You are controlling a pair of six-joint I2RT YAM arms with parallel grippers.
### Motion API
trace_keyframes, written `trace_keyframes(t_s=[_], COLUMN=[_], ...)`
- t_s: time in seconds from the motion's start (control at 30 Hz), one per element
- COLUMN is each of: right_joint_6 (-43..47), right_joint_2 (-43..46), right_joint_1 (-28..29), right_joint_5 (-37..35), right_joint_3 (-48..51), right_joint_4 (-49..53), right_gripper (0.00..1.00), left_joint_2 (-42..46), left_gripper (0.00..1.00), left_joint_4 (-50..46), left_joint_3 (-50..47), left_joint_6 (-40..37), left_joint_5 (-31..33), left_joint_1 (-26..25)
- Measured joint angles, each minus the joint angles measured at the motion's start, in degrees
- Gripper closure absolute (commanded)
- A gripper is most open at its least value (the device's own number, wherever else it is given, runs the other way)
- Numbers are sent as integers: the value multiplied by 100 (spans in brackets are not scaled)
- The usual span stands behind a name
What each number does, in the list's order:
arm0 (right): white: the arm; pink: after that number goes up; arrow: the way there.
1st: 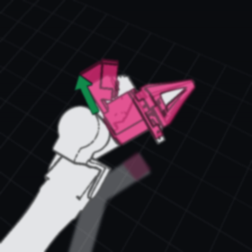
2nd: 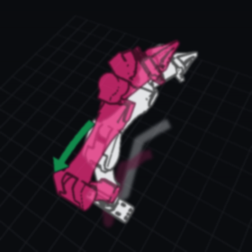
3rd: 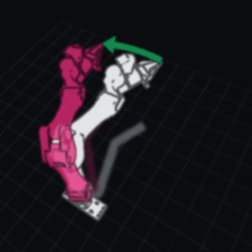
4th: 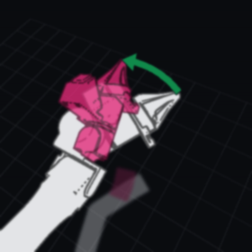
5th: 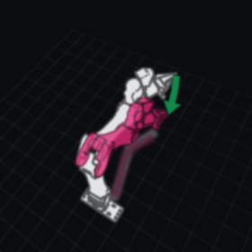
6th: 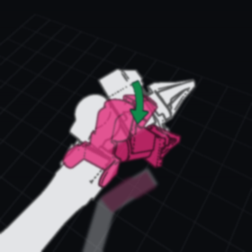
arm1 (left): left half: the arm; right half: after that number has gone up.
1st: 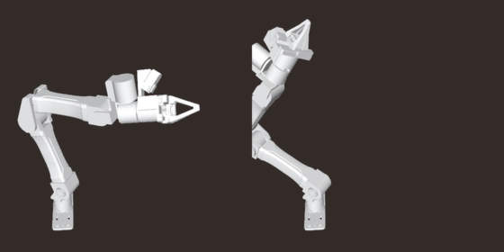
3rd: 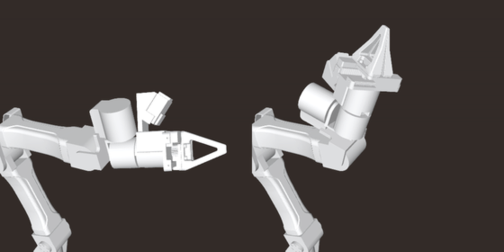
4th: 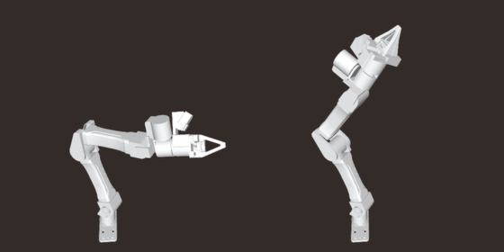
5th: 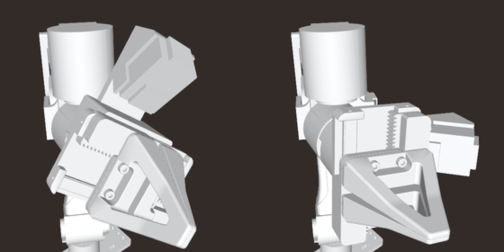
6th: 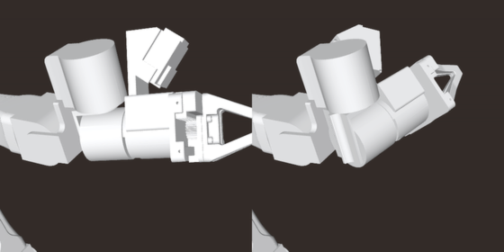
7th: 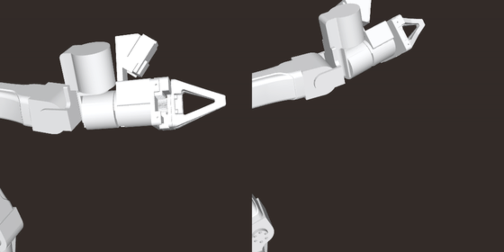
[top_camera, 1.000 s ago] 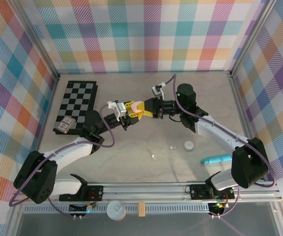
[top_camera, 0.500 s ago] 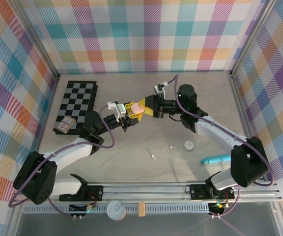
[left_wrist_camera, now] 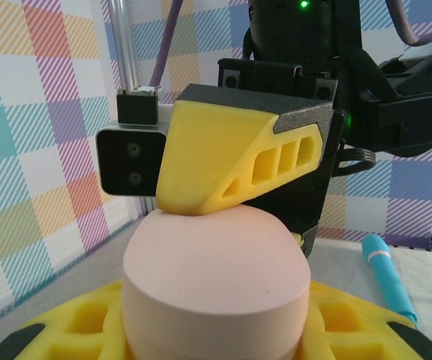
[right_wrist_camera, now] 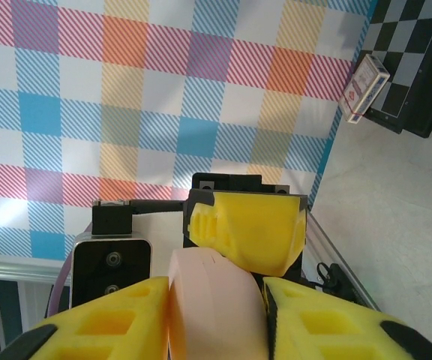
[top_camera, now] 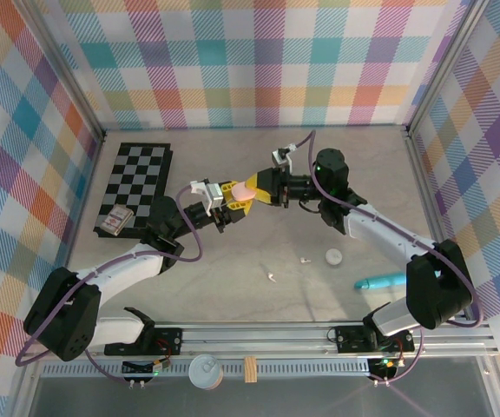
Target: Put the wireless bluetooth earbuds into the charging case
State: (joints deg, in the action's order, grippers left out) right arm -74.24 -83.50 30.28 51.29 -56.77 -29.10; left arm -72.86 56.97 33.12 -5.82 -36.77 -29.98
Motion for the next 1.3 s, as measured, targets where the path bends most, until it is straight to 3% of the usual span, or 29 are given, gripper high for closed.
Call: trace_keyframes(t_s=[0.1,0.2,0.27,0.33,0.5,0.73,1.1,1.2,1.3], right_joint_6=[7,52,136,254,804,1996,3071,3217,3318], right_joint_2=[-4,-4,-4,-4,11,-136,-1843,-2090,-2173], right_joint_1=[-39,-48,-66,-103,-398,-973,-1305,-1331,-1364], right_joint_5=[9,-20,-76,-168,-599,-1550,-2743,-2975,-3056], right_joint_3=[0,0,0,11,85,94,13,-94,-199], right_joint_4=[48,107,219,413,1117,2181,3058,3145,3163], right_gripper=[80,83,84,84,84,86,87,84,75], left_joint_2=[-66,-85,-85,-79,138,546,354,271,214], left_gripper=[76,52,31,17,0,0,0,0,0], left_joint_4=[22,22,2,-13,-455,-1646,-2677,-2706,-2706], left_joint_3=[0,2,2,2,-37,-225,-302,-302,-302], left_joint_6=[2,-4,-61,-127,-393,-953,-1335,-1335,-1335], left_joint_5=[-2,15,39,79,286,774,1255,1311,1335], left_joint_1=[0,0,-2,-9,-24,-214,-754,-820,-874])
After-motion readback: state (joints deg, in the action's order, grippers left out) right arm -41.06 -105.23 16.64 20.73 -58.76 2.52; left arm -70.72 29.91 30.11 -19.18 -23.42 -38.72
